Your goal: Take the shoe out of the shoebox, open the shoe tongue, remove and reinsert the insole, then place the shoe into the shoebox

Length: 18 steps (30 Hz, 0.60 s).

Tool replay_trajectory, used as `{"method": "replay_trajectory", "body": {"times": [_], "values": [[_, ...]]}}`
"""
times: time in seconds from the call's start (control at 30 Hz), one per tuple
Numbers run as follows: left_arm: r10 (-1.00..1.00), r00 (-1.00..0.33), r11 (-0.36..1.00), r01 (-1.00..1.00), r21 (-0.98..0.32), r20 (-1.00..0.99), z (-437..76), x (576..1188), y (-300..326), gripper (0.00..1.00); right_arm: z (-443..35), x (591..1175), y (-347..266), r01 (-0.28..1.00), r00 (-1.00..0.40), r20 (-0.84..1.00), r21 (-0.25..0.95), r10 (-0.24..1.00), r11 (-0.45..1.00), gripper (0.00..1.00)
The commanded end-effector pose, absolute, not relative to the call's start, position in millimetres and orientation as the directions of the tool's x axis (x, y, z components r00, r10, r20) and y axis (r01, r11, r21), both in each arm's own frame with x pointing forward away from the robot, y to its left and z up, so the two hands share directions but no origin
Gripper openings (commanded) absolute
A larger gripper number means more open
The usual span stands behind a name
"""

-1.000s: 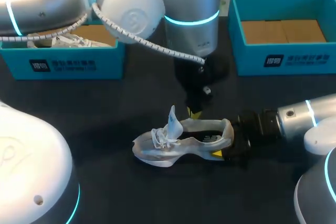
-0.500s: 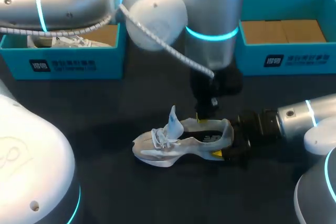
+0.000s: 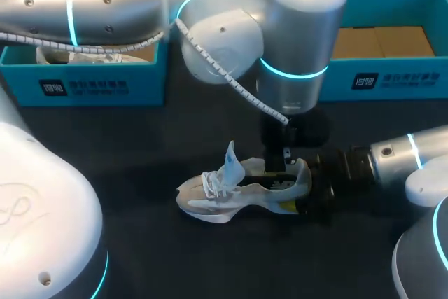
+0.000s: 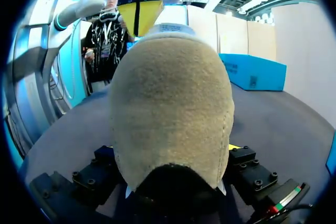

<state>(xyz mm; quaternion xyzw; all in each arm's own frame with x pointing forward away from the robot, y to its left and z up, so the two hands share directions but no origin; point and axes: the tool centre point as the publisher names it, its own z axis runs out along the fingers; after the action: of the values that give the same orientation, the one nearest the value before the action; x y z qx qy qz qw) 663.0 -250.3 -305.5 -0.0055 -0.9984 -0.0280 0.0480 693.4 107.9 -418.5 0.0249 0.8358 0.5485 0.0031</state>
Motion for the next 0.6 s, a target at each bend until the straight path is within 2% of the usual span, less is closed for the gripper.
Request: {"method": "replay_trajectory", "body": {"times": [0.03,0.4,0.6], "values": [[0.072,-0.979,0.997,0.073,-0.002,0.192,-331.6,671.8,-257.3,0.00,-416.9,692.3,108.1,0.038,-0.999,0.021,0.915,0.047,0.401,0.00],[0.088,-0.976,0.996,0.089,-0.005,0.197,-334.6,673.2,-256.9,0.00,-416.9,692.3,108.1,0.038,-0.999,0.021,0.915,0.047,0.401,0.00],[0.123,-0.971,0.992,0.116,-0.046,0.205,-355.6,666.8,-255.9,0.00,-416.9,692.3,108.1,0.038,-0.999,0.021,0.915,0.047,0.401,0.00]]}}
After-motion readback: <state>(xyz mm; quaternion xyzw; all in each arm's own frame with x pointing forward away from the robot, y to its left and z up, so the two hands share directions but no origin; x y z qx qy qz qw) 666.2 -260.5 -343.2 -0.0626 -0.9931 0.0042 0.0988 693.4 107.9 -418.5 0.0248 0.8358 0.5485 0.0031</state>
